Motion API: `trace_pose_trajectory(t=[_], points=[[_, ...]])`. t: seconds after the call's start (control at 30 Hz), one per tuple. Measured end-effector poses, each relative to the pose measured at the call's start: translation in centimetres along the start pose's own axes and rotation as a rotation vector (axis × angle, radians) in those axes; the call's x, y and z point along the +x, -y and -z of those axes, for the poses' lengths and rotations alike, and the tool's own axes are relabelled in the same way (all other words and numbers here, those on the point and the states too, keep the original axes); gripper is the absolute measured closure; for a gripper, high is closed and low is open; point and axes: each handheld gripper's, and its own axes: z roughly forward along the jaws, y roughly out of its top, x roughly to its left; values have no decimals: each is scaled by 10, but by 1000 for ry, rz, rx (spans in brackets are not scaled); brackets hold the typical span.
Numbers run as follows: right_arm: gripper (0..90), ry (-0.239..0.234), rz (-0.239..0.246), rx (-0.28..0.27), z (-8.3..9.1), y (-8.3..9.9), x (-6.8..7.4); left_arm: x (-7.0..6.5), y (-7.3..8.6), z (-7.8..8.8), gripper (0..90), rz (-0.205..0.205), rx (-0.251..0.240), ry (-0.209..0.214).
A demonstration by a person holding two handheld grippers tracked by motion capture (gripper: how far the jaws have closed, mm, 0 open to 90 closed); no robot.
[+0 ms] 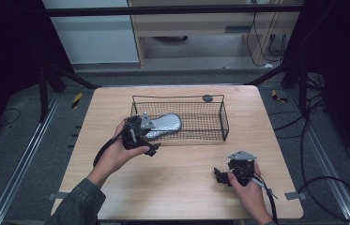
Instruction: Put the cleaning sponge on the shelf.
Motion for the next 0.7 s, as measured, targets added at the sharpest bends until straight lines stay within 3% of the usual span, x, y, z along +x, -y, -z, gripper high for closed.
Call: trace_pose_trajectory(t=[0.13, 0.2, 0.33, 0.53, 0.7], points=[[3, -1, 0, 0, 0, 0, 0, -1, 11, -2, 40, 19, 7, 7], [4, -5, -2, 1, 1, 0, 0, 0, 20, -4, 42, 28, 15, -10], [4, -5, 2, 1, 1, 0, 0, 3, 27, -2, 43, 63, -1, -6], [4, -5, 2, 0, 1, 0, 0, 6, 38, 3, 43, 84, -2, -24], [4, -5, 3, 0, 1, 0, 0, 16, 57, 9, 43, 148, -3, -40]])
